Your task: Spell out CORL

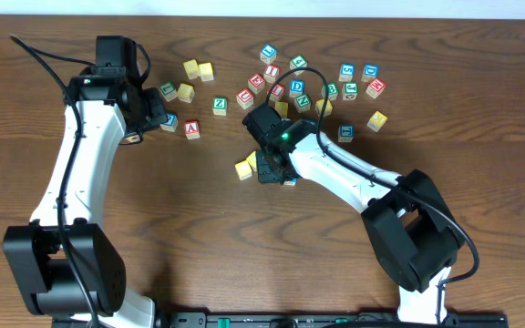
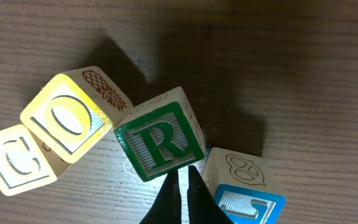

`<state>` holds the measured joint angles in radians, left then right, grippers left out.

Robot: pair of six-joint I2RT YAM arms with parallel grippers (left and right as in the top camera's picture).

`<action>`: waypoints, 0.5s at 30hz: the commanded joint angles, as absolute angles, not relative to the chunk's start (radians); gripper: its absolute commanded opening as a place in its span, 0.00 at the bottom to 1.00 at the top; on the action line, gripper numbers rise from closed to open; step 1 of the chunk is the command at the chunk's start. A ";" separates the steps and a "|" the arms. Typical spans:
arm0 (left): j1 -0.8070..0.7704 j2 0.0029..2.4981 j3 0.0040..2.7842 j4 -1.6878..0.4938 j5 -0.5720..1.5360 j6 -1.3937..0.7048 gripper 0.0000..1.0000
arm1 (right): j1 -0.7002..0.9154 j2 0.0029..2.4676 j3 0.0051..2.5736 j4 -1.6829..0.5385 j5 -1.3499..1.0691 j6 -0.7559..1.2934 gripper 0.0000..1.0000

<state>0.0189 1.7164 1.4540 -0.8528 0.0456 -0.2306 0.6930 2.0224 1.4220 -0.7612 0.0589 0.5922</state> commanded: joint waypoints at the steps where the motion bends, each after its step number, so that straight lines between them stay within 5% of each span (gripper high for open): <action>1: 0.023 1.719 1.459 -0.856 0.033 -0.218 0.09 | 0.686 2.029 1.442 -0.767 0.069 0.603 0.01; 15: 0.023 1.719 1.459 -0.855 0.033 -0.218 0.09 | 0.660 2.064 1.552 -0.646 0.083 0.545 0.01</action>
<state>0.0189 1.7164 1.4540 -0.8532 0.0456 -0.2310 0.6621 2.0224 1.5425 -0.6807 0.0685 0.5579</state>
